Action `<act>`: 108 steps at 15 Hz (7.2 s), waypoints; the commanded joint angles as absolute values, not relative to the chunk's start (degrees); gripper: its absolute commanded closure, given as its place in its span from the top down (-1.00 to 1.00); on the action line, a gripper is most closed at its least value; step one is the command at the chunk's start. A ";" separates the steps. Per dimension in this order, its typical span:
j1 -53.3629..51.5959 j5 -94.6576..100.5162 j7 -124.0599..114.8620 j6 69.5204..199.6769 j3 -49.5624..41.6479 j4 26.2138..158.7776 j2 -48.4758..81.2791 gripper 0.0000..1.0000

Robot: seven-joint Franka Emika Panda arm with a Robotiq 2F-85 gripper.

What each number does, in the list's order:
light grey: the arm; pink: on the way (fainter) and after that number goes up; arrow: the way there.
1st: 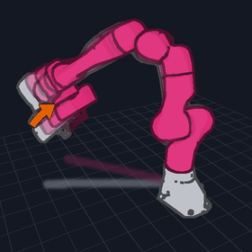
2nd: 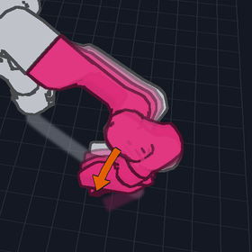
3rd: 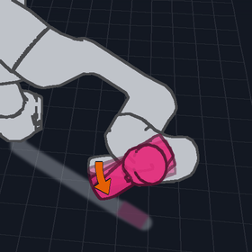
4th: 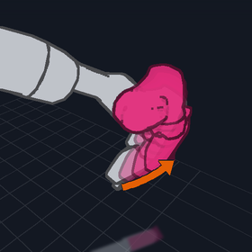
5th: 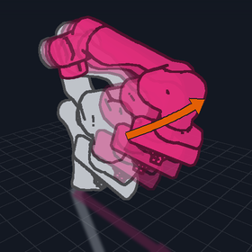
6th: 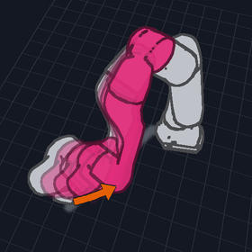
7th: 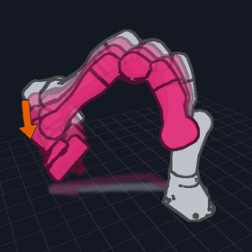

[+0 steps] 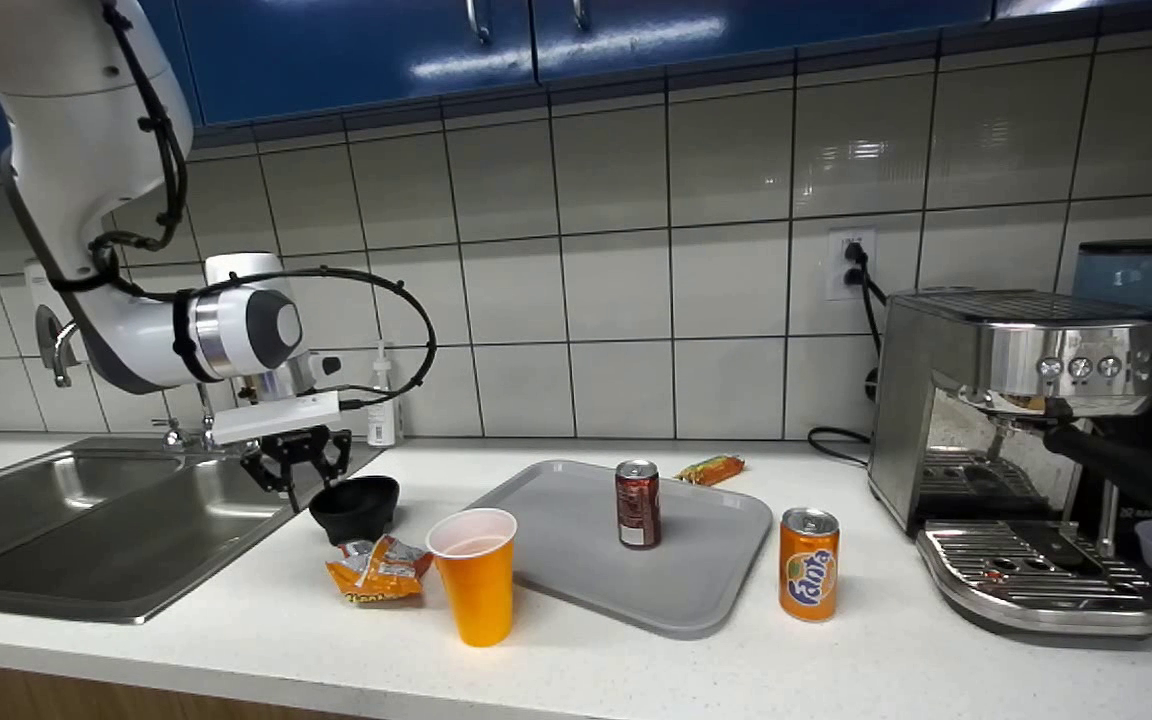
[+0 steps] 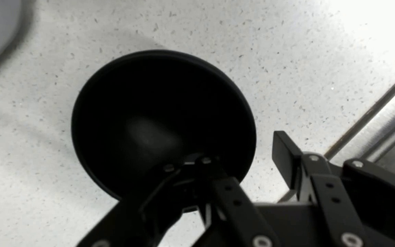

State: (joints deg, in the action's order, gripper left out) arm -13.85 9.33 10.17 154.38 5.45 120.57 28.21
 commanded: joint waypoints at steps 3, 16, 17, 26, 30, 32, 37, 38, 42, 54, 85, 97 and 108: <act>-11.09 9.90 10.50 154.77 6.22 124.35 22.36 0.88; -2.99 7.62 12.34 154.43 5.00 128.94 13.69 1.00; -2.51 7.61 12.26 154.43 4.72 129.02 13.43 1.00; 1.96 5.44 12.92 153.37 1.70 128.80 11.31 1.00; 3.94 3.81 13.14 152.51 0.09 127.80 11.61 1.00; 5.17 3.13 13.39 152.32 -0.90 127.00 12.24 1.00; 7.93 1.96 13.70 151.49 -3.45 124.93 13.56 1.00; 8.41 1.69 13.64 151.14 -3.84 124.39 13.88 1.00; 10.38 -0.07 13.62 149.89 -5.05 121.96 15.71 1.00; 13.97 -3.13 11.88 147.69 -7.05 115.92 22.29 1.00; 14.89 -3.19 9.62 145.01 -6.21 105.55 33.11 -0.23; 11.73 -3.53 10.48 146.73 -1.99 109.20 28.29 -0.23; 7.93 -3.76 11.39 147.19 2.37 110.50 27.48 -0.23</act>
